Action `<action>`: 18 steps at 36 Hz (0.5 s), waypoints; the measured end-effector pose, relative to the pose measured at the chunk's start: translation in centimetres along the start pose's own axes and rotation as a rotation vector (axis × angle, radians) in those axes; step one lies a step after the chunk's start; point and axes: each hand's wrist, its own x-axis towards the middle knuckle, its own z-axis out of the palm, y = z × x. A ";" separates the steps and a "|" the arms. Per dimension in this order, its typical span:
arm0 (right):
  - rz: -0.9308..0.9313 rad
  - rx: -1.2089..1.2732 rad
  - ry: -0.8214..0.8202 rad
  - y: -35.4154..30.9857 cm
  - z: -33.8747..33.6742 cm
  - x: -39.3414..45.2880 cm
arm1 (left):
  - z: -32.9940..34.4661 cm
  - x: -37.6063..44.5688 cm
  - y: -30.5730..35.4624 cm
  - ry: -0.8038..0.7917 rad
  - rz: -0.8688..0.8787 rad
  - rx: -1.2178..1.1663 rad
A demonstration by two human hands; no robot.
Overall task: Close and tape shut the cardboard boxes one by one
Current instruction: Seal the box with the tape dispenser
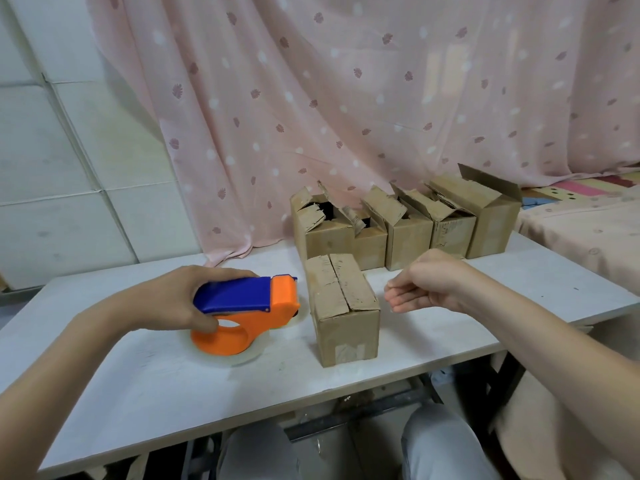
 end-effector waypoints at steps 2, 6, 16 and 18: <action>0.014 -0.005 0.000 0.5 0.2 0.2 | 0.4 0.2 0.0 -0.009 0.002 0.017; 0.035 -0.007 -0.009 1.4 0.5 0.5 | 1.2 0.4 0.1 -0.008 -0.011 0.072; 0.001 -0.080 0.019 2.2 1.8 0.4 | 2.5 1.1 0.4 -0.020 -0.029 0.090; -0.019 -0.113 0.033 2.3 2.2 0.4 | 2.6 1.2 0.6 -0.019 -0.032 0.091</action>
